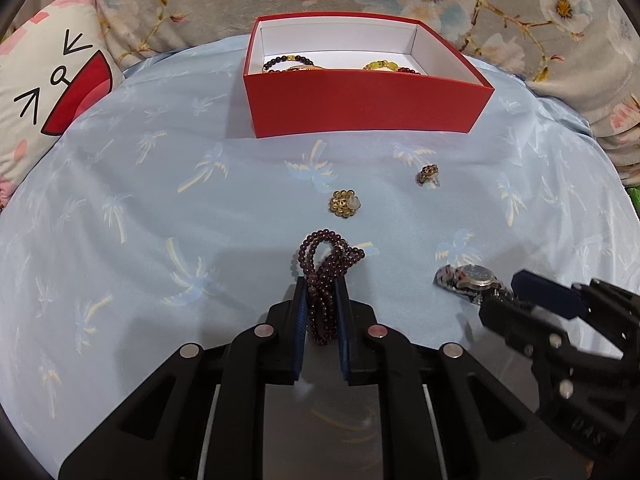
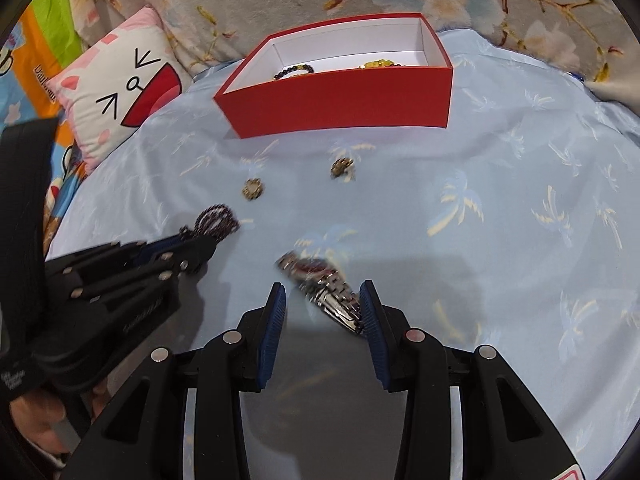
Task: Organize jewelry
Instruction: 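Grasp the dark garnet bead strand with the left tool while the right tool grasps the silver watch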
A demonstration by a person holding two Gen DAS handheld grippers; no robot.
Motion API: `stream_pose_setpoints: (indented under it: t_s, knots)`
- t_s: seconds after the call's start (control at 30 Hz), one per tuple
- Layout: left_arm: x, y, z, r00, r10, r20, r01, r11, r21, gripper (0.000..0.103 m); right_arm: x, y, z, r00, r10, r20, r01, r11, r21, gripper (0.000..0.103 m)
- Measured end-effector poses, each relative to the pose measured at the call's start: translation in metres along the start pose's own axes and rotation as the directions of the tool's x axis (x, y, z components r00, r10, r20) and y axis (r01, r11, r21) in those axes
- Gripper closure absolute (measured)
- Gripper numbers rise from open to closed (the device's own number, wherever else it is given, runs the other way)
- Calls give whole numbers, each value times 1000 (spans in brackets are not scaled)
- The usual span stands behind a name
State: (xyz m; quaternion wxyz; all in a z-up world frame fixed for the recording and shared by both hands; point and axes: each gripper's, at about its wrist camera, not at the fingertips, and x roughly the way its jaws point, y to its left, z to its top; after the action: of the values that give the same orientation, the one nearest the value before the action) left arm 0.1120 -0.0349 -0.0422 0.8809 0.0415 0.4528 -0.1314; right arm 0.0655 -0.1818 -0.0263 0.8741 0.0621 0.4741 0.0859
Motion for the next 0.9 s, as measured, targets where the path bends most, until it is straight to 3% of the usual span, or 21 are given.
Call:
stream_pose_setpoints:
  t_s: [0.3,0.67,0.9]
  knots:
    - [-1,0,-2,1000,1,-2,-1,1000,1,90,9,3,8,999,-31,6,32,999,-36,65]
    - [-1,1,-2,1000,0,-4,0,1000,-3,90,15,8,6,999,-39,13,39,998,-43,90]
    - [-3,-2,-1,1000,-4,-3,4,1000,5,90,9,5,3,998,-53,28,54,998,-19,91]
